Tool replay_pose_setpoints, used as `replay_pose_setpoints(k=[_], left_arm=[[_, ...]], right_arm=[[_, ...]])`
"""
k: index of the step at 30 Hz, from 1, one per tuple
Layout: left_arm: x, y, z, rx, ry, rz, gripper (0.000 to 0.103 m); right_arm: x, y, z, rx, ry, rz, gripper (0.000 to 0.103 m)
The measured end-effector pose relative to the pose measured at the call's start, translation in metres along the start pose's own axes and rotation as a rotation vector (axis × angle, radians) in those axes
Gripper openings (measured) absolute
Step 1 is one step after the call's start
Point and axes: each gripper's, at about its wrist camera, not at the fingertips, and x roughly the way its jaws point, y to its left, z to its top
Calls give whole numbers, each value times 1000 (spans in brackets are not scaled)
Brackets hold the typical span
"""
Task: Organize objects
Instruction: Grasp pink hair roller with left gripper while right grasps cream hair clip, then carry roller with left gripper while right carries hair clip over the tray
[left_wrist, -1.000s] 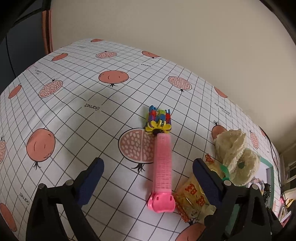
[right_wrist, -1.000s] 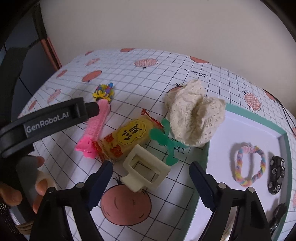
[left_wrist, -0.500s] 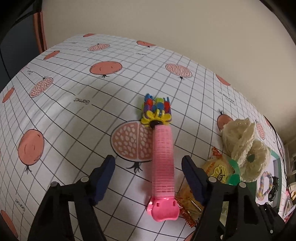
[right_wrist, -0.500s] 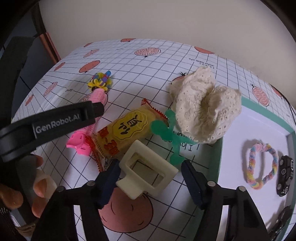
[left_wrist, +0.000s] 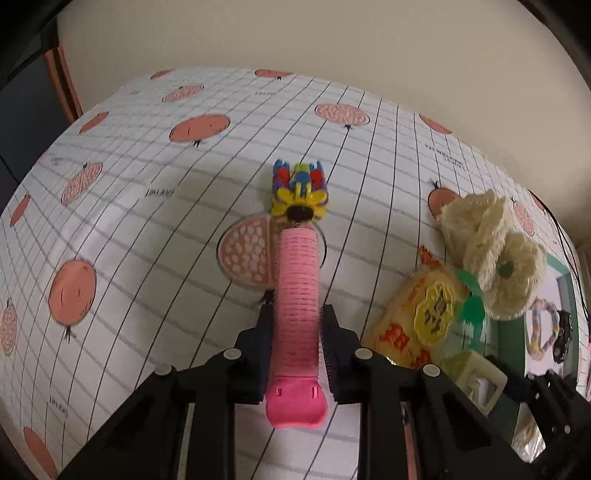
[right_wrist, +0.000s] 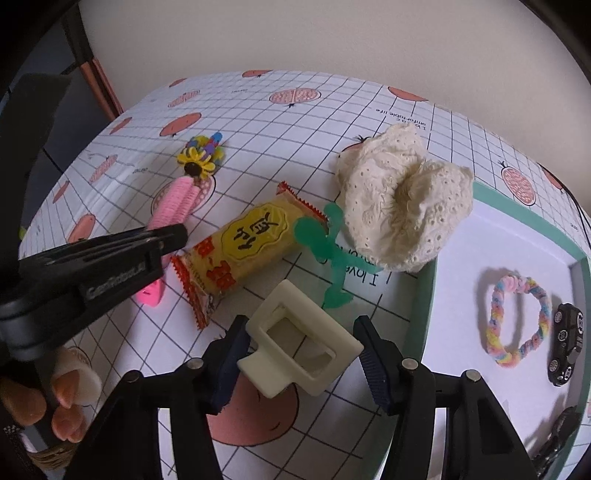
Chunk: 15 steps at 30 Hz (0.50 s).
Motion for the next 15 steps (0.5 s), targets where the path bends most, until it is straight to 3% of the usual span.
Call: replay_pose_setpoints(k=[7,15], left_arm=[[-30,12,-28,-41,48,17,26],[-77,12,-52,-1,-24,34,26]], right_arm=[[0,5,-4,-47,19,-12,60],[-3,9,-12,-96,48,-32,60]])
